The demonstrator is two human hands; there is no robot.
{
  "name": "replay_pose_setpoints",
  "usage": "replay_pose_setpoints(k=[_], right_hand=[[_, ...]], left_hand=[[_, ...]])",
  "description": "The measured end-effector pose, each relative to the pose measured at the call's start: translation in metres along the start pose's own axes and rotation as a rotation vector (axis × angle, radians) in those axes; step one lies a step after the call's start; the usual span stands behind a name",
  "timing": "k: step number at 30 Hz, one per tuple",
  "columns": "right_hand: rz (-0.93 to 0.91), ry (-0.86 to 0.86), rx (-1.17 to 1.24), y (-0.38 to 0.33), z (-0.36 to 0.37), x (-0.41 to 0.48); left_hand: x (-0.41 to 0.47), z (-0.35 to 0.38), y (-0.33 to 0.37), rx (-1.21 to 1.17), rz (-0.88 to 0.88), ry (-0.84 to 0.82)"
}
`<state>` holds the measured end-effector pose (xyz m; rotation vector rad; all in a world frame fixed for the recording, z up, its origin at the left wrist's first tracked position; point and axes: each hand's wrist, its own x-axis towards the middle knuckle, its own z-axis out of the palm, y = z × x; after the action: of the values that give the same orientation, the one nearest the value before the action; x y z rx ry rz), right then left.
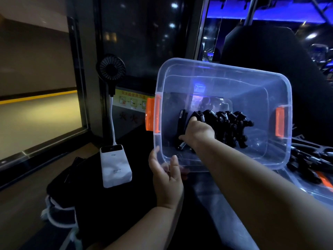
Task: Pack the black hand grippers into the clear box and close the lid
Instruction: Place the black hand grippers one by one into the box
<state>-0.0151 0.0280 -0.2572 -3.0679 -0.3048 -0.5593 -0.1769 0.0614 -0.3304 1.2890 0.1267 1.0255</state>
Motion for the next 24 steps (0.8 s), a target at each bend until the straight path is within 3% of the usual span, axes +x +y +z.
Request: replay_pose_setpoints(k=[8, 12, 14, 17, 24], right_hand=[[-0.124, 0.167, -0.208, 0.001, -0.001, 0.0], [-0.455, 0.325, -0.334, 0.007, 0.001, 0.003], [-0.583, 0.229, -0.344, 0.01, 0.002, 0.008], [-0.592, 0.07, -0.335, 0.015, 0.01, 0.015], [-0.567, 0.002, -0.407, 0.018, 0.011, 0.019]], left_hand=[[0.0, -0.001, 0.001, -0.071, -0.052, -0.02], [-0.001, -0.001, -0.002, -0.056, -0.062, -0.008], [-0.001, -0.001, -0.002, -0.051, -0.057, -0.006], [-0.002, -0.001, -0.004, -0.038, -0.063, -0.005], [-0.002, -0.001, -0.004, -0.027, -0.065, 0.007]])
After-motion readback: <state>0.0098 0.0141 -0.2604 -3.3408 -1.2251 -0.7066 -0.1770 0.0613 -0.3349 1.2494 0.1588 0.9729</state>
